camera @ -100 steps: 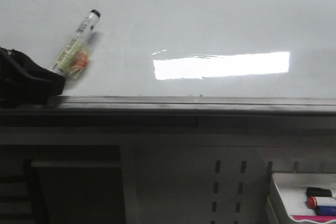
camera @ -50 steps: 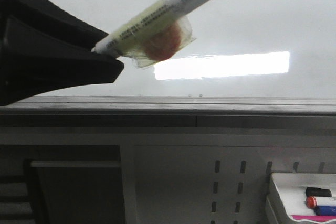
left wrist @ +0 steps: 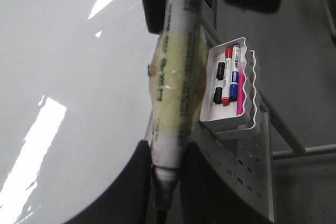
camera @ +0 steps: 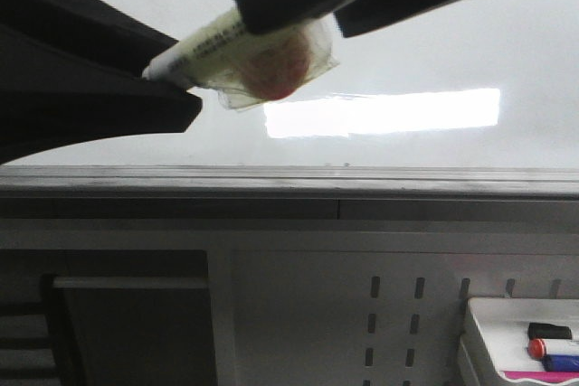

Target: Write number 4 on whiteboard

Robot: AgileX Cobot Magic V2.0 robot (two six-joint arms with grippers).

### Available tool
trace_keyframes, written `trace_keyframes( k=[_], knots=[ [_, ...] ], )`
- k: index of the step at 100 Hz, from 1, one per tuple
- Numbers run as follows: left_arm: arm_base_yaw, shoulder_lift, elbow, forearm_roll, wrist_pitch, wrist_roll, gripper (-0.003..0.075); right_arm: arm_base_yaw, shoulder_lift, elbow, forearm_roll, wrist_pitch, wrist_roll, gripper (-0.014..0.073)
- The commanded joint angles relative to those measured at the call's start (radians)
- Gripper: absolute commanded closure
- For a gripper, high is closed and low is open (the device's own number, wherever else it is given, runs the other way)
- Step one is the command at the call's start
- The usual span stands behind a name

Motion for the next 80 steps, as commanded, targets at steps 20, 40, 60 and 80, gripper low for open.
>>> trace_keyframes(
  k=[20,40,60,80],
  knots=[
    [-0.006,-0.015,-0.025,-0.029,-0.045,-0.009,0.0741,0.001,0.017,-0.041,-0.024,-0.082,-0.014,0.0367],
    [-0.006,-0.015,-0.025,-0.029,-0.045,-0.009,0.0741,0.001,0.017,-0.041,-0.025,-0.085,-0.014,0.0664],
    [-0.006,-0.015,-0.025,-0.056,-0.045,-0.009,0.0739,0.001,0.017,-0.041,-0.025,-0.085,-0.014,0.0659],
    [-0.006,-0.015,-0.025,-0.152,0.01,-0.009,0.0493,0.001,0.018,-0.041,-0.025,-0.085,-0.008,0.0659]
  ],
)
